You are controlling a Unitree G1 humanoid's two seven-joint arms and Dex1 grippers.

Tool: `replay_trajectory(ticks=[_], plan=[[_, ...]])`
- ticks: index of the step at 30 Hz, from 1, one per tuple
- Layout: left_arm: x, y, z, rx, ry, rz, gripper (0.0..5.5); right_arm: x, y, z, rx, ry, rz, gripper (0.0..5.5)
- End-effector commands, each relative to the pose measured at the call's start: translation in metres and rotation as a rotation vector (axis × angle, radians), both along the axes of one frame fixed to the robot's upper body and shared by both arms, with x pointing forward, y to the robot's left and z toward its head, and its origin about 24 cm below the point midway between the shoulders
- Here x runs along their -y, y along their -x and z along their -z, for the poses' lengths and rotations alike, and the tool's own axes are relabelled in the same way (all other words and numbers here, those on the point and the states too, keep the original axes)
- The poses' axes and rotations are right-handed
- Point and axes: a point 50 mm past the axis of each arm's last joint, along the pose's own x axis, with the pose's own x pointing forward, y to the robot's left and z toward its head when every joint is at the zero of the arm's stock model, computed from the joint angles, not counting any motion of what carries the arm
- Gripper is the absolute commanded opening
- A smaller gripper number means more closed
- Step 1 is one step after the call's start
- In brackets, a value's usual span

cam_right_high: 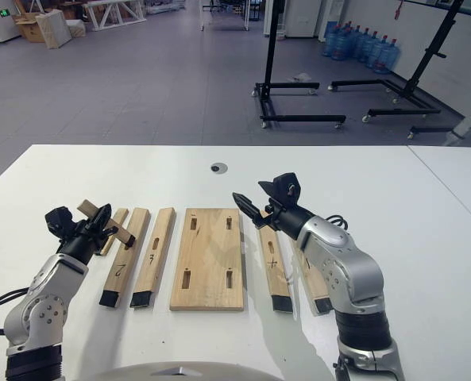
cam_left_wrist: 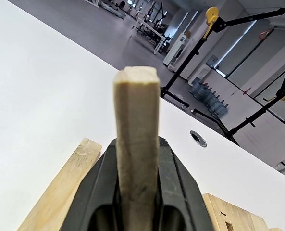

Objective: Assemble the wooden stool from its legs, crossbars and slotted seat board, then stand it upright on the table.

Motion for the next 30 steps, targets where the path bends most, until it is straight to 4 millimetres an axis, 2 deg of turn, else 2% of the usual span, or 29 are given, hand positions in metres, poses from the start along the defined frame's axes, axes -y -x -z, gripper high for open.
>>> replay_trajectory(ticks=[1, 8, 12, 17, 23, 30], plan=[[-0.004, 0.004, 0.000, -0.004, -0.023, -0.024, 0.39, -0.003, -0.002, -0.001, 0.007, 0.002, -0.010, 4.20], [-0.004, 0.008, 0.001, -0.008, -0.036, -0.028, 0.39, -0.005, 0.000, -0.001, 0.006, 0.003, -0.018, 4.20], [0.000, 0.006, 0.009, -0.027, -0.070, -0.003, 0.39, -0.006, 0.000, 0.000, 0.005, 0.005, -0.025, 4.20], [0.007, 0.004, 0.019, -0.039, -0.185, 0.052, 0.39, -0.008, 0.000, 0.000, 0.006, 0.007, -0.032, 4.20], [0.008, 0.011, 0.028, -0.043, -0.412, 0.091, 0.39, -0.009, 0.000, 0.000, 0.008, 0.008, -0.034, 4.20], [0.006, 0.019, 0.037, -0.049, -0.496, 0.052, 0.39, -0.010, 0.002, 0.001, 0.008, 0.005, -0.038, 4.20]])
